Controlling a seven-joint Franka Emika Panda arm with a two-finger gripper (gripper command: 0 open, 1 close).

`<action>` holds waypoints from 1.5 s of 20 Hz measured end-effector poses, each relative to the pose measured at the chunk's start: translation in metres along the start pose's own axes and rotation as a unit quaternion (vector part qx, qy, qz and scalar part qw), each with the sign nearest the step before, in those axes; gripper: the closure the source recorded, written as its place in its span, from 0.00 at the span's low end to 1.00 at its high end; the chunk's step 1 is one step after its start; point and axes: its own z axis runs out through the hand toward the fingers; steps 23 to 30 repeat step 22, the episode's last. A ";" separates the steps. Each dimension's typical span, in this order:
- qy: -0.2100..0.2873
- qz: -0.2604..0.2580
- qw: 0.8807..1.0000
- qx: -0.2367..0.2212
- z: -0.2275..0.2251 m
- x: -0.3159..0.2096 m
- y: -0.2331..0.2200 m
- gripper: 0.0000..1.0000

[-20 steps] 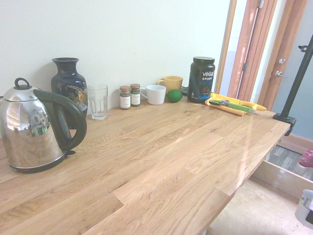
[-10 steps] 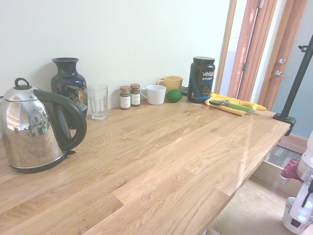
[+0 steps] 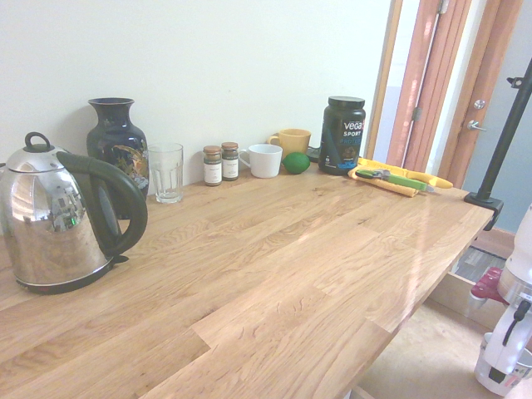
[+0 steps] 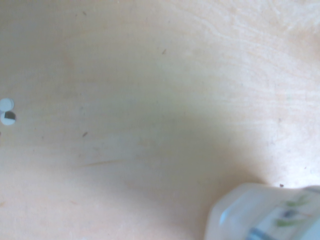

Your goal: Put mug in the drawer

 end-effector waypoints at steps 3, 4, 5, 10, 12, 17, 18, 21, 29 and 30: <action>0.000 0.001 1.000 0.001 0.000 0.000 -0.001 0.00; 0.000 0.001 1.000 0.000 0.000 0.000 -0.001 0.00; -0.001 0.001 1.000 0.000 0.000 0.000 -0.001 0.00; 0.000 0.001 1.000 0.001 0.000 0.000 -0.002 0.00; 0.002 0.001 1.000 0.004 -0.003 -0.001 -0.002 0.00; 0.012 -0.005 1.000 0.022 -0.024 -0.022 0.005 0.00; 0.014 -0.005 1.000 0.027 -0.031 -0.028 0.009 0.00; 0.028 0.001 0.999 0.045 -0.056 -0.026 0.009 0.00; 0.031 0.004 0.998 0.048 -0.061 -0.024 0.008 0.00; 0.031 0.004 0.998 0.048 -0.061 -0.024 0.008 0.00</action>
